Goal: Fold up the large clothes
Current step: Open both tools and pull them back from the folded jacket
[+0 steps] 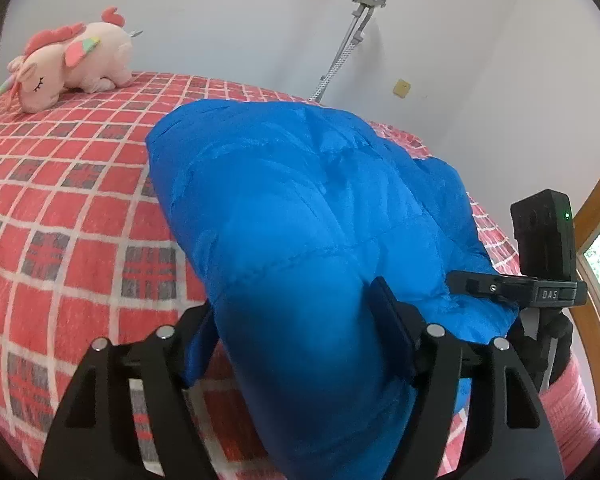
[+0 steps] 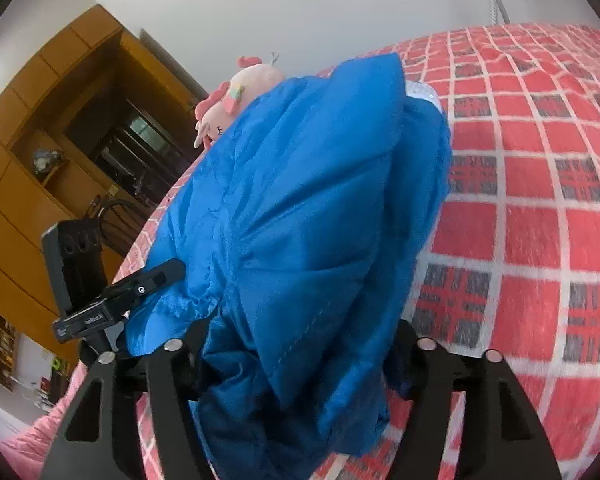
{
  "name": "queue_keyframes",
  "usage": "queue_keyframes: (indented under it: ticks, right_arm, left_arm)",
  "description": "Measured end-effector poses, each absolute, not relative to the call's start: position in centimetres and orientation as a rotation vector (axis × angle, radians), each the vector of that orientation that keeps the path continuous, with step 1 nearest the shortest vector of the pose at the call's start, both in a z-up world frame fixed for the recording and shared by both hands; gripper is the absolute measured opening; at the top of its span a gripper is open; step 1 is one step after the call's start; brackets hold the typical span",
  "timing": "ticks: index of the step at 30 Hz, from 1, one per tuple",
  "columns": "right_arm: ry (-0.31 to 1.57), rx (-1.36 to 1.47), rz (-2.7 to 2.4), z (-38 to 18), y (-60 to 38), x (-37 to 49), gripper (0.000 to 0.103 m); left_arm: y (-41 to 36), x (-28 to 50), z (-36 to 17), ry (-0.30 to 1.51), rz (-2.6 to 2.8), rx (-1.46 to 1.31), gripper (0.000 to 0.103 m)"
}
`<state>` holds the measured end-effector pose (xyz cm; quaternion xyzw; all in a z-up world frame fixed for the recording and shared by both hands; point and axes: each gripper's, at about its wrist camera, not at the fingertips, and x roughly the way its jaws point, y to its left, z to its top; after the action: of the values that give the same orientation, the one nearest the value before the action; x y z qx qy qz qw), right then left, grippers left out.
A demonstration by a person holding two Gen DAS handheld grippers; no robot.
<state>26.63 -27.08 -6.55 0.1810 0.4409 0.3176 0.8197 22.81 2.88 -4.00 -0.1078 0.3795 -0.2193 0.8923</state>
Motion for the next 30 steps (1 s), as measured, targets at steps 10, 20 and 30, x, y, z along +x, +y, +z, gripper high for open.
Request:
queue_keyframes:
  ticks: [10,20,30]
  right_arm:
    - [0.872,0.316,0.592,-4.6,-30.1,21.1,0.080]
    - [0.936,0.362,0.511,-7.8,-30.5,22.2,0.078]
    - [0.872,0.180,0.345,-4.6,-27.3,16.5,0.094]
  left_arm:
    - [3.0,17.6,-2.2,0.703,-0.375,-0.074,0.084]
    - [2.8,18.1,-4.3,0.745,-0.348,-0.071,0.086]
    - [2.4,14.8,-2.7,0.765,-0.258,-0.052,0.090]
